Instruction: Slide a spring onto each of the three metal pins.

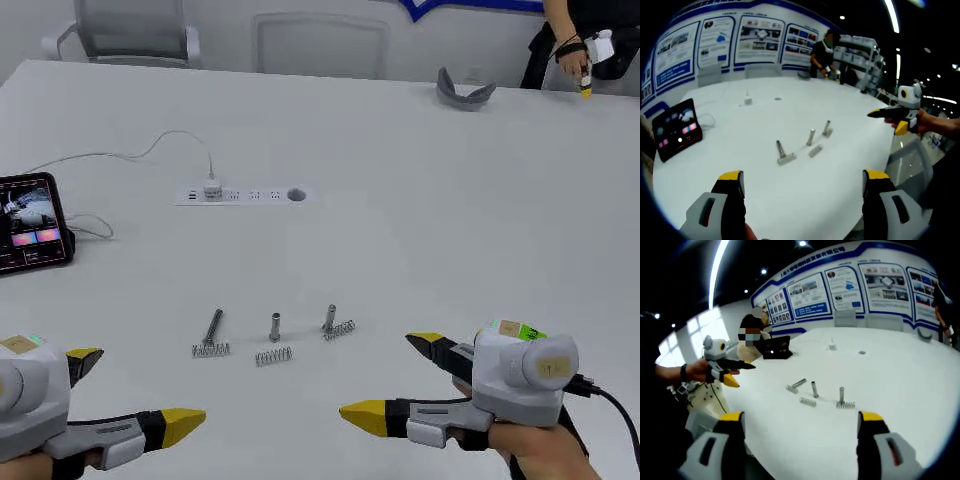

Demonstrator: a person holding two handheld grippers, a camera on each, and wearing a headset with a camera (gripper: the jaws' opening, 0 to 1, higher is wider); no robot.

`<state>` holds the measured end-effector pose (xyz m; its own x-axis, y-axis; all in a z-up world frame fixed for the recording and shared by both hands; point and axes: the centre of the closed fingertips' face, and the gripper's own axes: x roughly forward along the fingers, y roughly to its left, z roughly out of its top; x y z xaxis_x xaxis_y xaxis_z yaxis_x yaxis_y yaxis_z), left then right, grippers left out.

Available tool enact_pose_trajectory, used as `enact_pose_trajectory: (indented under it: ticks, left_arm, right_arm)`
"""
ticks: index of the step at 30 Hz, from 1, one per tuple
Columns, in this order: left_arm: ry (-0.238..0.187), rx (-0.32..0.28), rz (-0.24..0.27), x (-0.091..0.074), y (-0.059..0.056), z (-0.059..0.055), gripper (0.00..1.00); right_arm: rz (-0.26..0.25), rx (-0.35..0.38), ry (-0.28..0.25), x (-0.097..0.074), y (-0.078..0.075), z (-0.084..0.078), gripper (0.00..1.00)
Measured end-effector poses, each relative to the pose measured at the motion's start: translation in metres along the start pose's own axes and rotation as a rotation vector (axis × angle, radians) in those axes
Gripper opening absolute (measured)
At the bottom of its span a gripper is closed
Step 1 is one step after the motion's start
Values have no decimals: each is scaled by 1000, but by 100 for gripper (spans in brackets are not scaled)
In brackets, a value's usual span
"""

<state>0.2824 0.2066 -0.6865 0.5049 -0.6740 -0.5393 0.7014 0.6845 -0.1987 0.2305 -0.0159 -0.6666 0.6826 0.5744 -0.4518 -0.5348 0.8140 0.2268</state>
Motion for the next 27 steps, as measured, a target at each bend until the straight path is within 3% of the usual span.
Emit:
enact_pose_trajectory:
  ticks: [9, 16, 27]
  left_arm:
    - [-22, 16, -17, 13, 6, 7, 99]
    - [19, 55, -41, 29, 7, 3, 96]
    - [10, 68, -57, 53, 17, 19, 93]
  right_arm:
    - [0, 15, 5, -4, 3, -8, 96]
    - [-2, 44, -7, -3, 4, -19, 96]
    - [-32, 55, -5, -10, 3, -24, 96]
